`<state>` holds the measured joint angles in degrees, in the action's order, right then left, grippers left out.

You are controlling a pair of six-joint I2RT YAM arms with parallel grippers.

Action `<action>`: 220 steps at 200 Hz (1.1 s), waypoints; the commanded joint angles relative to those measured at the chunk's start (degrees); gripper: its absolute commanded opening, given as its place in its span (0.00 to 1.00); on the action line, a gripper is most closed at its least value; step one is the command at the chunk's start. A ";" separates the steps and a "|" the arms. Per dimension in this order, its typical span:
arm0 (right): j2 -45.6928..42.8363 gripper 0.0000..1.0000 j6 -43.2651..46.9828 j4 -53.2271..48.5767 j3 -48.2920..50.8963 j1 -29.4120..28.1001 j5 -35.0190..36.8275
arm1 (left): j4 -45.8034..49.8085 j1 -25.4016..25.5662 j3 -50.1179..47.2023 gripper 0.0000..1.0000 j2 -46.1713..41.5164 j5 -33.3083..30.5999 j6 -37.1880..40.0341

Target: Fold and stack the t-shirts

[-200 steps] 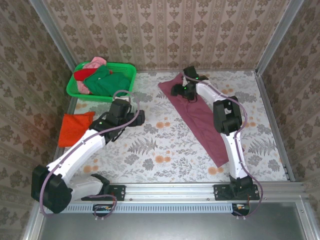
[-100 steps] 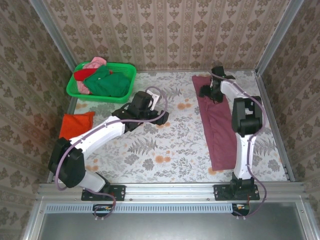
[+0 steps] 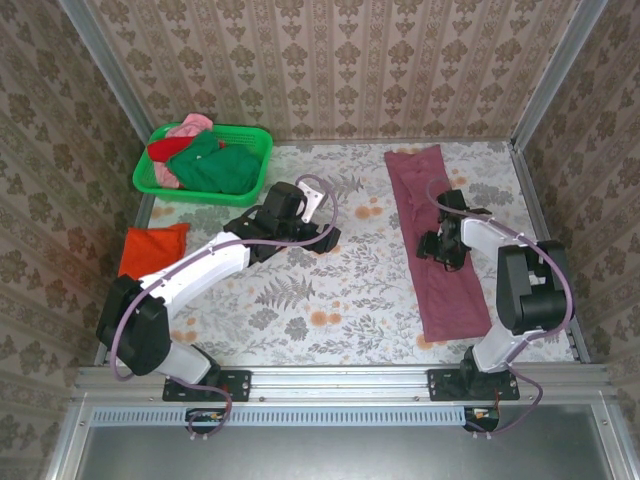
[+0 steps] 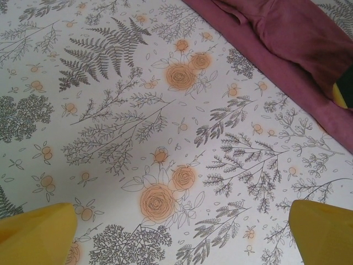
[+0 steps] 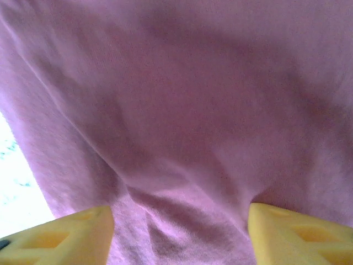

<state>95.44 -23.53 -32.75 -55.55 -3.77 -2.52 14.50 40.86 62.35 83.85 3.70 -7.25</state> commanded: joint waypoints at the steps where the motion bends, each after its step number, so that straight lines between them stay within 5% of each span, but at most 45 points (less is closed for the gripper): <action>1: 2.19 0.63 -3.01 3.57 -0.75 -2.13 -3.72 | -0.40 0.33 0.34 1.00 -0.53 1.37 1.11; 122: 15.18 0.64 -3.81 -0.82 -18.95 -21.93 -7.22 | 0.49 0.36 -6.44 1.00 -7.74 -1.42 -1.19; 175: 4.16 0.71 -8.07 7.50 -15.48 -15.68 -4.99 | 0.23 2.80 -5.30 0.98 -0.56 6.33 4.07; 201: 5.76 0.71 -11.63 9.53 -15.49 -8.43 -7.68 | 2.81 7.13 -0.74 0.80 7.55 7.66 12.21; 220: 8.77 0.70 -12.30 10.52 -17.21 -4.28 -8.02 | 5.99 9.25 3.88 0.58 14.01 7.64 15.41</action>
<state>100.77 -32.32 -23.79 -72.01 -12.16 -8.82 16.05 47.64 60.64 91.98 9.10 0.25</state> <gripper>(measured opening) 0.709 0.691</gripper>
